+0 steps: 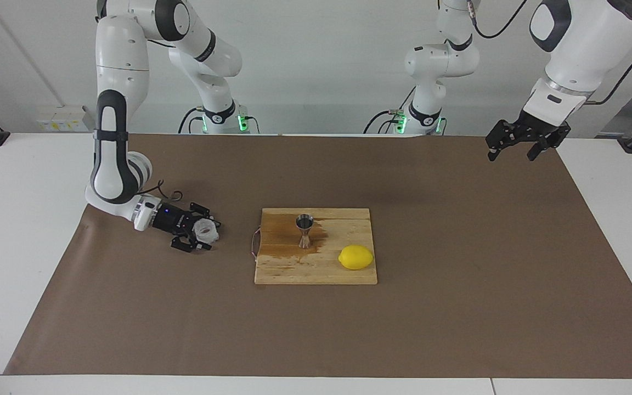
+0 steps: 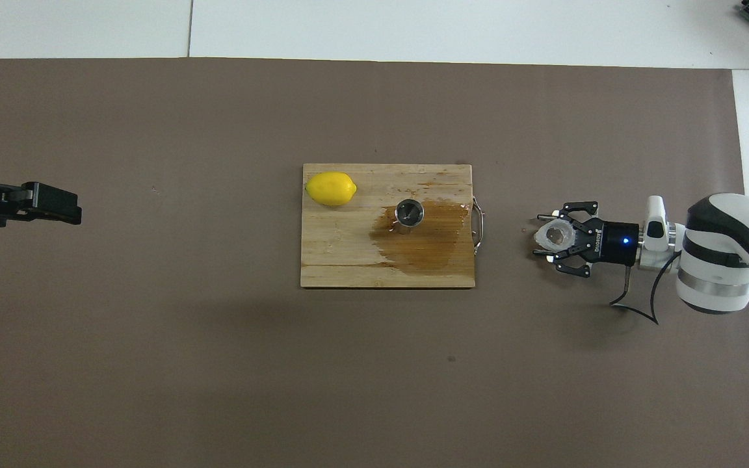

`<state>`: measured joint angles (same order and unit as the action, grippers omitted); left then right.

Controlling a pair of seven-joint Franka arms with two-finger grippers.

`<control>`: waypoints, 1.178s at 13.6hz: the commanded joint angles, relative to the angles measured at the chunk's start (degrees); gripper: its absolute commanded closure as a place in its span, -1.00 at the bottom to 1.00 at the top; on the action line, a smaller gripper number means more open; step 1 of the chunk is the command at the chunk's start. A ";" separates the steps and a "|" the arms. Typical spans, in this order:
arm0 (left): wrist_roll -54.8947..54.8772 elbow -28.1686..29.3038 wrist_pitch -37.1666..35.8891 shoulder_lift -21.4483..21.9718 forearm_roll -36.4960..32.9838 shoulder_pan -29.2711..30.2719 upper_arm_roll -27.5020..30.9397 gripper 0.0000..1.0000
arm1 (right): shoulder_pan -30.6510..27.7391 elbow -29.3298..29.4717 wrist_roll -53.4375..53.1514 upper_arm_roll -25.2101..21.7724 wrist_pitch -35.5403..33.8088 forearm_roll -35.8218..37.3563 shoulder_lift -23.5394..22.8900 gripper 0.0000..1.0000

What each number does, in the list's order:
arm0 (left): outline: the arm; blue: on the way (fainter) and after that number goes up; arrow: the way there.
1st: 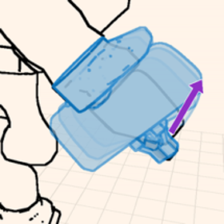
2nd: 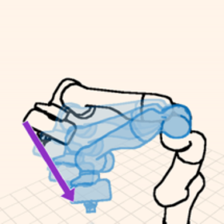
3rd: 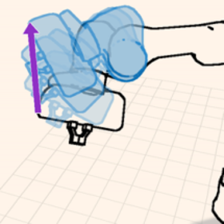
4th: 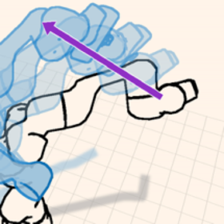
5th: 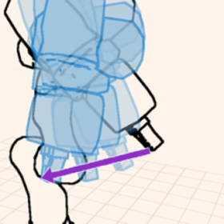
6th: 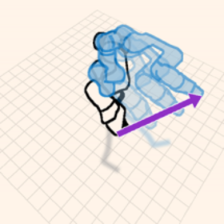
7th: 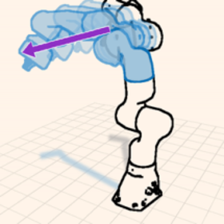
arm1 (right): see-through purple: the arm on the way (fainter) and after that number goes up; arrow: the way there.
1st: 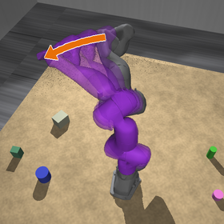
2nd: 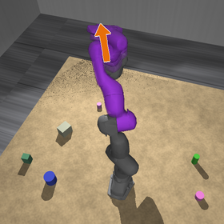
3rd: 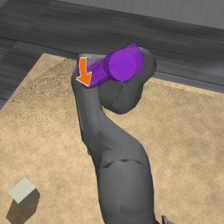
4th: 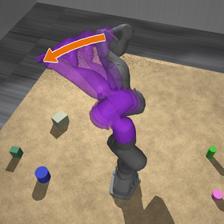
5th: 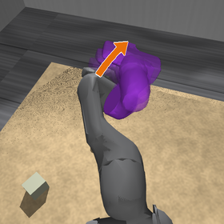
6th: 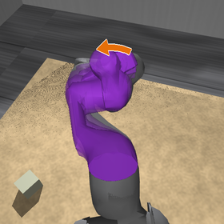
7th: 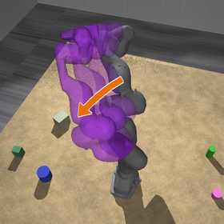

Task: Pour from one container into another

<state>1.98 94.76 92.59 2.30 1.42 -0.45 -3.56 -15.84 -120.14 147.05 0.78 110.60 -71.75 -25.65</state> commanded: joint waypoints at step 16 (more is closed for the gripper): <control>-0.57 0.60 -0.48 0.68 -0.36 0.53 -0.22 -1.00 | -9.03 6.05 -36.25 0.09 -2.58 40.26 17.98 -1.00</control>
<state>1.98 94.76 92.59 2.30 1.42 -0.45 -3.56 -25.44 -112.57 119.78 0.69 108.12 -36.24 -12.21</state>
